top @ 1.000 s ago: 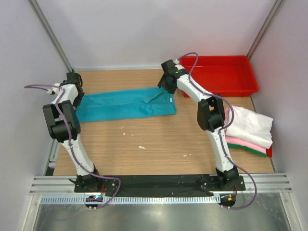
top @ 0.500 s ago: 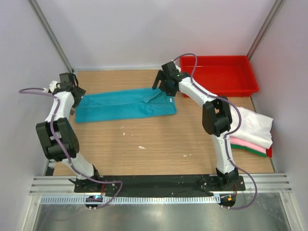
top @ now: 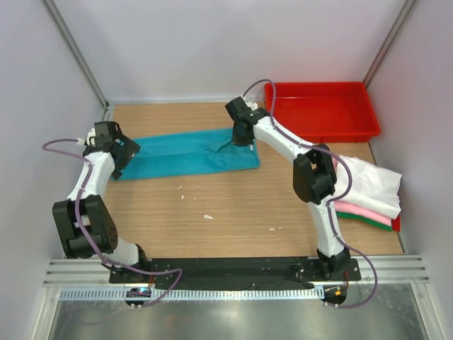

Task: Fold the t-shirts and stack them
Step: Fold the tshirt

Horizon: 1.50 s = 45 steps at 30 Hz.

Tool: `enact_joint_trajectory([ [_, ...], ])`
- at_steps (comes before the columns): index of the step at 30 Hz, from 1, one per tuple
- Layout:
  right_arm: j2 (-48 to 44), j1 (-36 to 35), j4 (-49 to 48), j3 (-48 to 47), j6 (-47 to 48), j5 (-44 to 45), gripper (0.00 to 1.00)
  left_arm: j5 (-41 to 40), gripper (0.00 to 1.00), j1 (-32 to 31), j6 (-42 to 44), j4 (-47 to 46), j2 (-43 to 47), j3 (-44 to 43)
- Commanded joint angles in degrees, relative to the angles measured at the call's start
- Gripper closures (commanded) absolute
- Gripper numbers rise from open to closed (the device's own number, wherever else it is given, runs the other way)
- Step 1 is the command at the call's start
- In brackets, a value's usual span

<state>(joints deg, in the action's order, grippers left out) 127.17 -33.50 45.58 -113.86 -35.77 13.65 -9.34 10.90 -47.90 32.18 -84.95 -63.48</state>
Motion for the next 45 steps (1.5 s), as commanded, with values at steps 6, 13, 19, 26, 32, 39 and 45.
enact_joint_trajectory([
  [6,10.1,-0.5,5.1,-14.8,0.2,2.4,0.99,2.0,0.00,-0.1,4.3,-0.5,3.0,-1.4],
  [13,14.1,-1.2,7.7,-18.3,-1.4,4.4,0.99,3.5,0.00,0.0,5.6,1.7,0.7,-3.8],
  [19,15.4,-1.9,3.8,-18.5,-2.5,3.5,0.99,4.6,0.00,0.0,7.3,3.9,0.5,-5.9],
  [26,17.6,-2.0,-0.4,-20.7,-3.8,2.8,0.99,5.0,0.00,0.0,8.7,5.3,0.9,-6.5],
  [32,19.6,-2.2,-1.5,-21.4,-4.2,2.2,0.76,6.1,0.00,-0.1,8.7,5.5,1.0,-6.5],
  [39,14.8,-2.9,-9.2,-15.8,-3.3,2.4,0.01,8.0,0.00,-0.1,8.1,5.1,1.7,-5.5],
  [45,14.1,-2.9,-8.7,-16.8,-3.2,2.3,0.00,8.1,0.00,-0.1,8.5,4.6,2.4,-4.5],
])
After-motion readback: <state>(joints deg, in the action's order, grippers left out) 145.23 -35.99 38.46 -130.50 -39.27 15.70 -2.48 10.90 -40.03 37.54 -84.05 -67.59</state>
